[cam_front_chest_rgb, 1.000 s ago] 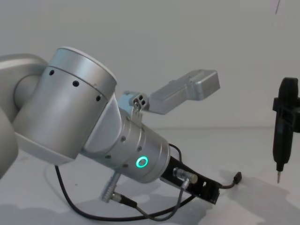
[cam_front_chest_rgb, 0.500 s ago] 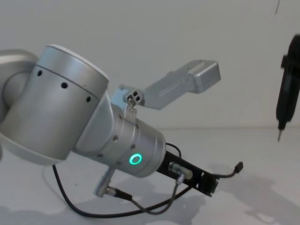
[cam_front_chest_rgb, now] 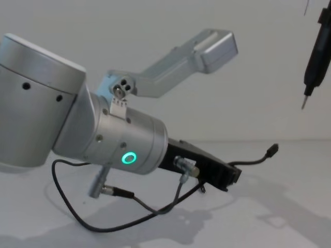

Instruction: Pick up the data cable with the one hand.

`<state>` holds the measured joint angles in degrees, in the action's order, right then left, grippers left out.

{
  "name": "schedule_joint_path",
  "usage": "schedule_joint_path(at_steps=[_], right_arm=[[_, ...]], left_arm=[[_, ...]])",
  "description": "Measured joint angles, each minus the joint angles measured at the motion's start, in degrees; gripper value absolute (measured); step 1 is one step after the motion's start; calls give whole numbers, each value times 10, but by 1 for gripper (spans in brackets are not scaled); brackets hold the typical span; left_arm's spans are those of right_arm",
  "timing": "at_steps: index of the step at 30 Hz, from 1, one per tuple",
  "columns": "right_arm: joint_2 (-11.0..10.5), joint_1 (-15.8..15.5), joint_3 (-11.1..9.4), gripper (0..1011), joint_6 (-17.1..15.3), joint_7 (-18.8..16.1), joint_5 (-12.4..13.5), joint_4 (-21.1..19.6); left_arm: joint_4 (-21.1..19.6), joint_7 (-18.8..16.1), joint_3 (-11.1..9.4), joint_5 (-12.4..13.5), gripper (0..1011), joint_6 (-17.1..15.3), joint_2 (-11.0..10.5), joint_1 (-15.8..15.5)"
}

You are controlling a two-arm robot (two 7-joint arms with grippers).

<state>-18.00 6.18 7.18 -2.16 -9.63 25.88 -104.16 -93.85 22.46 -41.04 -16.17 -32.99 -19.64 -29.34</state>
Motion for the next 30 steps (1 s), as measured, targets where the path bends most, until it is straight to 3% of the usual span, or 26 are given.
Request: schedule_joint_path(at_steps=[15,30], right_arm=[[1,37,-8,279,-37,-14,49,25],[-3,53,-5,279,-52,-23,73,44]], left_arm=[[-22,16,10,3,34,40,-17,7],[-29,21,13,4,32,52,-22,9]])
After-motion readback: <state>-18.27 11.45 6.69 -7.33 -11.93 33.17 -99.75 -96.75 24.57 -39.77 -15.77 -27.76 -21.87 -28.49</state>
